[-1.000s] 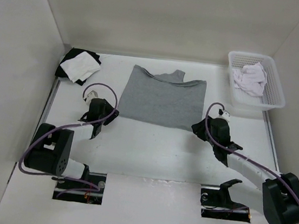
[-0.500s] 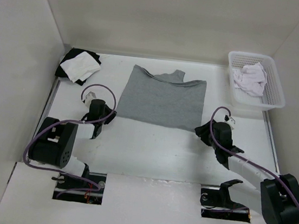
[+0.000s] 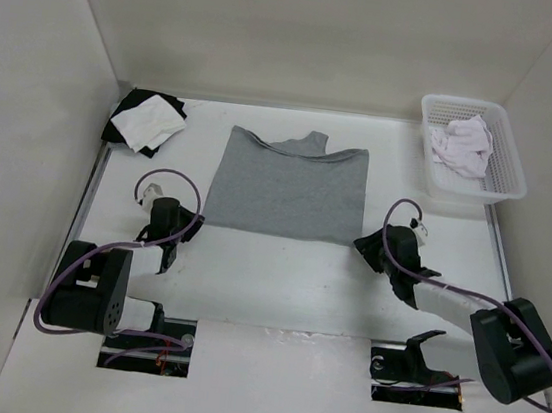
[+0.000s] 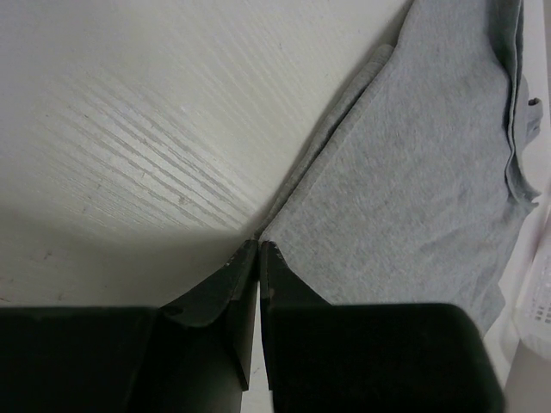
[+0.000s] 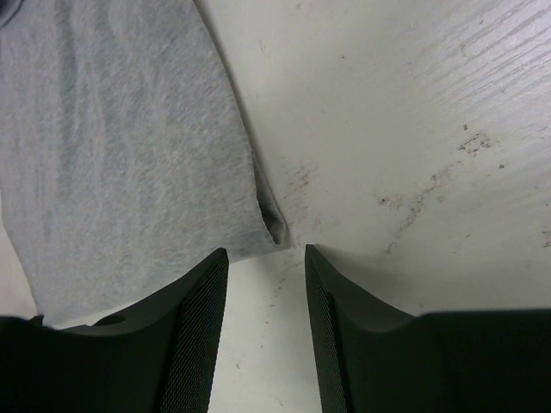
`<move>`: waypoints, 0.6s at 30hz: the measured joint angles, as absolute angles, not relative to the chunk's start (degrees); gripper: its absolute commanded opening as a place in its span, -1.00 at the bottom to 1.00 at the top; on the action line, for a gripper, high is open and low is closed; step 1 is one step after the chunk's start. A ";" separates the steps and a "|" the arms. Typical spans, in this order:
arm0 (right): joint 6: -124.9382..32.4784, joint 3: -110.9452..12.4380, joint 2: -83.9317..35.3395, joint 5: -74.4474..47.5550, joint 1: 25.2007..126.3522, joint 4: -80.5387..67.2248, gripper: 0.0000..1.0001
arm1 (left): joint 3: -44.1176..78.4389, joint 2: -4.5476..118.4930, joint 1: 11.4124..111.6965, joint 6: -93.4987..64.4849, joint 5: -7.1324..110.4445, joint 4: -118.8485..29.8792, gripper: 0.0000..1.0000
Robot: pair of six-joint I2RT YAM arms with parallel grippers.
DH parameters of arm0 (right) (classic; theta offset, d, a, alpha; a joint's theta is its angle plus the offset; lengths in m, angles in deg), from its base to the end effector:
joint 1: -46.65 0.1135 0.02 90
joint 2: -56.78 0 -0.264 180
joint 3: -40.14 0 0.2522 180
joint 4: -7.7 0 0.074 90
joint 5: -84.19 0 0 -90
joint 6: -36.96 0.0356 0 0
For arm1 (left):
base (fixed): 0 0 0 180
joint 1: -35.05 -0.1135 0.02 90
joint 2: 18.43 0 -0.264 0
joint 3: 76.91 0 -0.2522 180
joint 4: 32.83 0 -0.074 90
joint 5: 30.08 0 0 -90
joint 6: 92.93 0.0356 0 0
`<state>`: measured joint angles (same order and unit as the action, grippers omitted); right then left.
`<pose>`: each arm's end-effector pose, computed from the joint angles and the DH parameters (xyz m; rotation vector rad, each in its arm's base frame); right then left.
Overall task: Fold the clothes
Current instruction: Fold the tank top
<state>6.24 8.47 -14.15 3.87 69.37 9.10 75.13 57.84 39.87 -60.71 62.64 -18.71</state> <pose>0.2008 0.0776 0.1365 0.8067 2.1403 0.5875 0.2151 -0.0164 0.1201 -1.0167 1.9782 -0.5668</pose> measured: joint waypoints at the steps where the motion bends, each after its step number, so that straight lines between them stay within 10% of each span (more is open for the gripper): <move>1: 6.81 8.47 -14.50 4.17 69.57 9.53 -0.16 | 75.13 57.84 39.83 -60.68 62.40 -18.69 -0.94; 18: 12.45 8.34 -18.20 6.73 69.98 12.55 -0.54 | 75.11 57.73 39.96 -60.64 60.93 -18.58 -0.96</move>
<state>12.45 8.34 -18.20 6.73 69.98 12.55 75.11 57.73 39.96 -60.64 60.93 -18.58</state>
